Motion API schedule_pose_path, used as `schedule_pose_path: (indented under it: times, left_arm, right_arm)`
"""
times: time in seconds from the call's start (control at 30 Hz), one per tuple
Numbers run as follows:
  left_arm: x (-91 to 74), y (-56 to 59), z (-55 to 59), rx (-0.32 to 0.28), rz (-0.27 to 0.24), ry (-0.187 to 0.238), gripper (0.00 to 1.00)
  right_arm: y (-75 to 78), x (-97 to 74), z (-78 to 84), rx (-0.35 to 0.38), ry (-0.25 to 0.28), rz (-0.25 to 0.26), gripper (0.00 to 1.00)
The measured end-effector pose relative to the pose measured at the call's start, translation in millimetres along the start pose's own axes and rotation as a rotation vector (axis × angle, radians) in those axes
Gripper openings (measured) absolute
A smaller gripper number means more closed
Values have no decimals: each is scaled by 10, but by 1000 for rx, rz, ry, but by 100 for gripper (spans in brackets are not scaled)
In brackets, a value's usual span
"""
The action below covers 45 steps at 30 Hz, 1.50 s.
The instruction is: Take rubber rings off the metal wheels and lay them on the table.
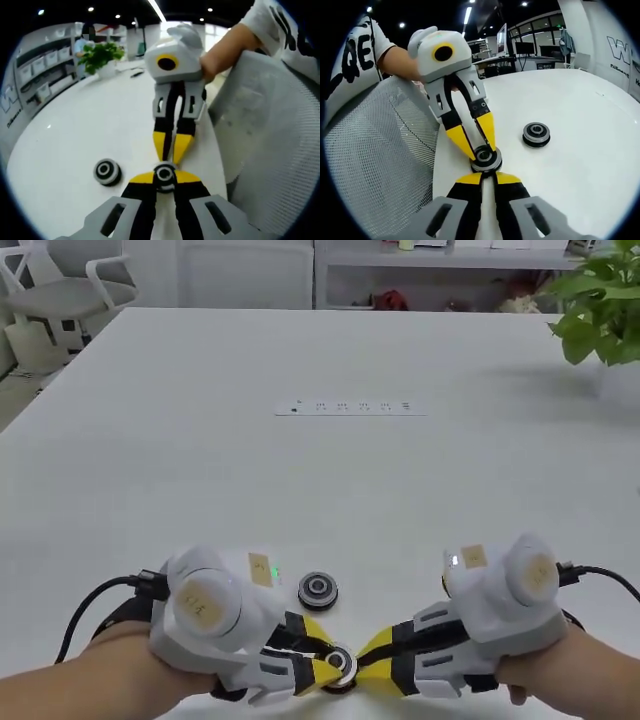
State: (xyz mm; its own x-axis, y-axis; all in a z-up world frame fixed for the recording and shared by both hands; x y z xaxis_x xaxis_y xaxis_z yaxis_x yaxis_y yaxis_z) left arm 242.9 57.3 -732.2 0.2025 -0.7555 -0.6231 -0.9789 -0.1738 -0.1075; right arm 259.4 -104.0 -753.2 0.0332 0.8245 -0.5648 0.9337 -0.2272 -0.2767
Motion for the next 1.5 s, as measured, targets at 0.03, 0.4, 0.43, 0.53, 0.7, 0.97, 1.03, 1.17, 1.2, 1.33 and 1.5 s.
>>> schedule_pose_path:
  times: [0.03, 0.4, 0.43, 0.53, 0.7, 0.97, 1.03, 1.17, 1.2, 1.33, 1.5]
  left_arm:
    - [-1, 1, 0, 1, 0, 0, 13]
    - [-8, 6, -7, 8, -1, -8, 13]
    - [-8, 6, -6, 10, -1, -8, 13]
    - [-9, 8, -7, 10, -2, -9, 13]
    - [-10, 8, -13, 15, -4, -16, 12]
    - [-18, 12, -17, 19, -9, -27, 12]
    - [-15, 9, -24, 19, -13, -34, 12]
    - [-11, 8, -29, 16, -16, -43, 12]
    - [-11, 10, -30, 15, -17, -44, 12]
    - [-12, 12, -30, 13, -19, -46, 12]
    - [-11, 14, -33, 10, -19, -50, 11]
  right_arm:
    - [3, -2, 4, 7, -1, 0, 4]
    - [29, -31, -4, 137, -2, 14, 0]
    - [28, -38, -11, 155, 11, 3, 0]
    - [22, -47, -10, 170, 14, 7, 0]
    - [42, -62, -6, 233, 35, 4, 0]
    - [57, -78, -36, 314, 97, -3, 0]
    - [48, -76, -43, 320, 104, -6, 0]
    - [34, -70, -59, 309, 106, -9, 0]
    - [31, -70, -60, 309, 108, -12, 0]
    - [21, -60, -66, 303, 115, -22, 0]
    - [5, -42, -79, 291, 115, -30, 0]
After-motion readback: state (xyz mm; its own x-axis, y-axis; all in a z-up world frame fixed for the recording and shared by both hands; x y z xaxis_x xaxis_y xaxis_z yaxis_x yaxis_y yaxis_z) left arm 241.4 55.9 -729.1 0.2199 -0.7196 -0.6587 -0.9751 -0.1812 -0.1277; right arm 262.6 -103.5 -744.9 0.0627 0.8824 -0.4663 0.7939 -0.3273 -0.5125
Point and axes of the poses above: the centre of the closed fingertips' face, and the gripper's own axes: x roughly forward along the fingers, y roughly to its right, z roughly out of its underside, the point moved 10 cm from there along -x, roughly backward along the fingers, and after that the axes turned 6 degrees about x, right-handed, at the moved point
